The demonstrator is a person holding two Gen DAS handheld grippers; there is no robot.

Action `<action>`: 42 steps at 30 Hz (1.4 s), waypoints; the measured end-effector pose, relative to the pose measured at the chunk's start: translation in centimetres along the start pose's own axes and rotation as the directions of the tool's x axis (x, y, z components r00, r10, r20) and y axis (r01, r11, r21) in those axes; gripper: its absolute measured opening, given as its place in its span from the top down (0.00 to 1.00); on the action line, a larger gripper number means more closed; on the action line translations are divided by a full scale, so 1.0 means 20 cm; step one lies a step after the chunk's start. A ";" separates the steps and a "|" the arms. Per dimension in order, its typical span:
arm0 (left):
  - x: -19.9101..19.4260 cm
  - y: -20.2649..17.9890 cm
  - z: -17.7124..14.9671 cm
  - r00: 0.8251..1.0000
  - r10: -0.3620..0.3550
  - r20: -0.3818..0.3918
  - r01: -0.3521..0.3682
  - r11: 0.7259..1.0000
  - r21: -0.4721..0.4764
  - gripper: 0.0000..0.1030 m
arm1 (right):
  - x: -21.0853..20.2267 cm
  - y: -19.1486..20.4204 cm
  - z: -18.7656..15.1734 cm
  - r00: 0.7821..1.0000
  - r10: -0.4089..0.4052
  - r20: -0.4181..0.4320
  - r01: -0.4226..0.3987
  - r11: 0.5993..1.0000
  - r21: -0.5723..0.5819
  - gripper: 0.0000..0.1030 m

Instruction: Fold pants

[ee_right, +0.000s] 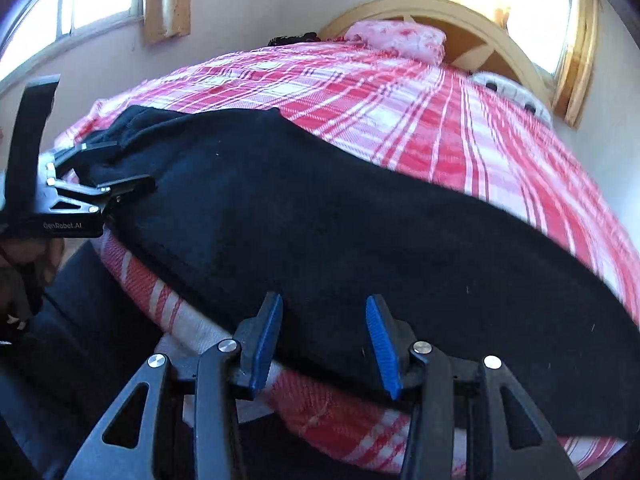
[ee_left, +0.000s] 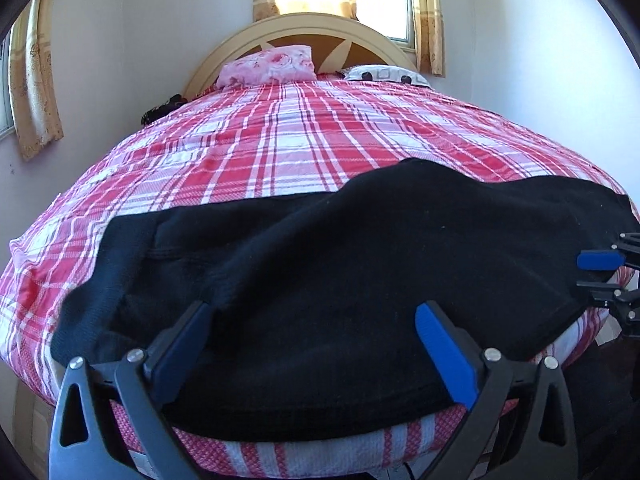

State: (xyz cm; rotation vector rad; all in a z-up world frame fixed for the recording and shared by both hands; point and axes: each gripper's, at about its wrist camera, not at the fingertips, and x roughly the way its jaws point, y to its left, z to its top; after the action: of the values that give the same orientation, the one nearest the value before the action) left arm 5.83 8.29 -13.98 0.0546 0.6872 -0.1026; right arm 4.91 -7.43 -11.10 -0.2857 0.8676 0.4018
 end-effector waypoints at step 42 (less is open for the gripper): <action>0.02 0.33 0.21 0.964 0.266 -0.008 -0.266 0.964 0.026 0.08 | -0.03 -0.08 -0.09 0.999 0.026 0.044 -0.029 0.998 0.058 0.35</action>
State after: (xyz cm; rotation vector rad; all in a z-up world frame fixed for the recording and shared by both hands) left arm 9.50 14.55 -10.98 0.1710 0.6841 0.1475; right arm 4.14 -9.72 -11.64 -0.2105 0.8398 0.4059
